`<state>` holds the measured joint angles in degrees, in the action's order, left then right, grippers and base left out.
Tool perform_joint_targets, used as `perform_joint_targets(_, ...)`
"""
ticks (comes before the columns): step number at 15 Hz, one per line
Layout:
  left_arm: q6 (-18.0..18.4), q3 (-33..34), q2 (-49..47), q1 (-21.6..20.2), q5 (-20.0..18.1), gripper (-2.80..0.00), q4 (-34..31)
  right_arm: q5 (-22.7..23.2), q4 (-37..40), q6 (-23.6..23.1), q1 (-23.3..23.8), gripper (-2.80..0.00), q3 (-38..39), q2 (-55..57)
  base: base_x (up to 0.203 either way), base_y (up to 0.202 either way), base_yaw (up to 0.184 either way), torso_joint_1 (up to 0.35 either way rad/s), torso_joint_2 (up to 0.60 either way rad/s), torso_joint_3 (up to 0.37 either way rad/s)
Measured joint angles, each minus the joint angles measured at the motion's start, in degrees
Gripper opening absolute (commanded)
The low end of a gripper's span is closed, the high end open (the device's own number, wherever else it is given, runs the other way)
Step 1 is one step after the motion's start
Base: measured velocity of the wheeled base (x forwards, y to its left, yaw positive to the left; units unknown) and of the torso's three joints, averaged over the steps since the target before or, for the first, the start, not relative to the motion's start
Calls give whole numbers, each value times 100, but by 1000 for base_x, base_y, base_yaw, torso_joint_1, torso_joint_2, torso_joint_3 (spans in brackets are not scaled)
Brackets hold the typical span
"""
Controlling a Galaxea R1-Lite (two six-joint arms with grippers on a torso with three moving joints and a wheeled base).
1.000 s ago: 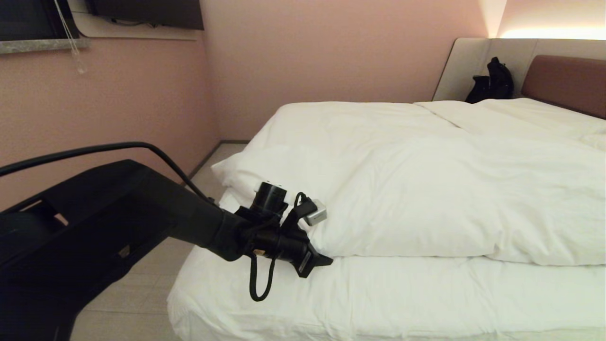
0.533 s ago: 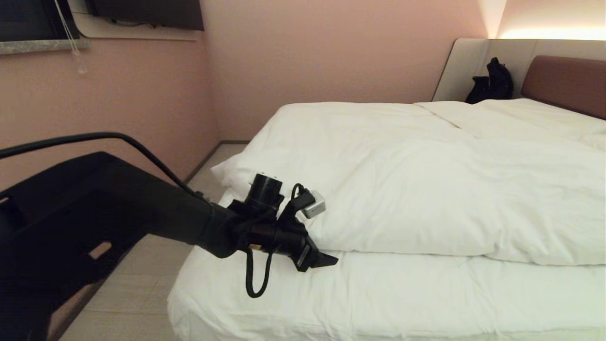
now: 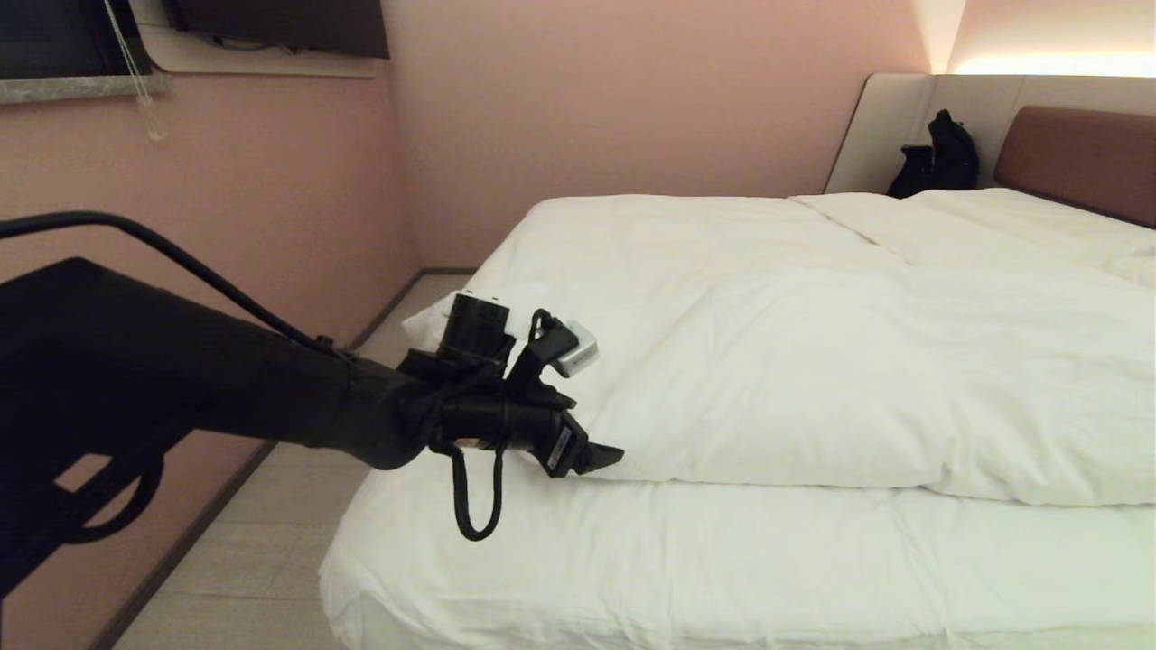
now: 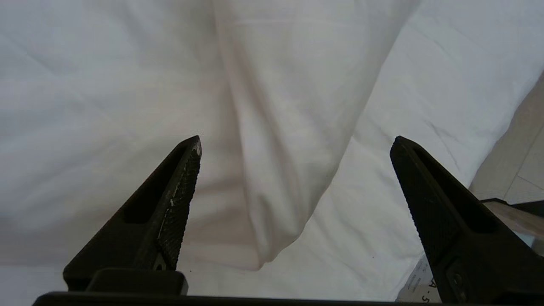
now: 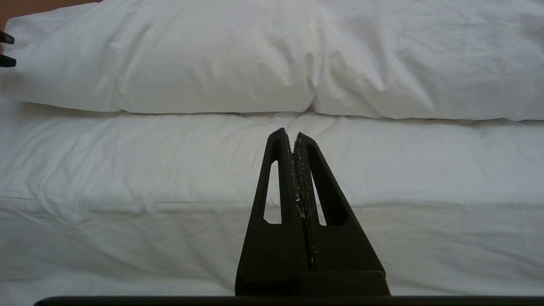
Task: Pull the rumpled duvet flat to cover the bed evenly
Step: Flatten the corners of the folded blanket
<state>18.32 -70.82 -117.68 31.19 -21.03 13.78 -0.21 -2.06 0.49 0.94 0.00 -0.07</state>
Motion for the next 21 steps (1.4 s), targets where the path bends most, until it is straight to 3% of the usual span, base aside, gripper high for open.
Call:
perform_joint_targets(3, -194, 18, 229, -52, 95, 0, 415, 3, 0, -5, 2, -280, 0, 0, 0, 0, 0, 0, 0, 0)
perform_joint_targets(5, -413, 16, 409, -57, 404, 0, 1015, 2, -2, -5, 0, -280, 0, 0, 0, 0, 0, 0, 0, 0)
perform_joint_targets(6, -440, -20, 483, -58, 478, -280, 1206, 2, -2, -5, 0, -280, 0, 0, 0, 0, 0, 0, 0, 0)
perform_joint_targets(10, -457, -98, 638, -49, 406, -280, 1312, 2, -2, 0, 2, -280, 0, 0, 0, 0, 0, 0, 0, 0)
perform_joint_targets(16, -530, -353, 297, 100, 300, -280, 2199, 2, -4, -2, 2, -280, 0, 0, 0, 0, 0, 0, 0, 0)
perform_joint_targets(18, -871, -803, 76, 183, 249, -280, 2207, 2, -2, -3, 2, -280, 0, 0, 0, 0, 0, 0, 0, 0)
perform_joint_targets(21, -1666, -1580, -318, 358, 238, -280, 2082, 2, -2, -1, 2, -280, 0, 0, 0, 0, 0, 0, 0, 0)
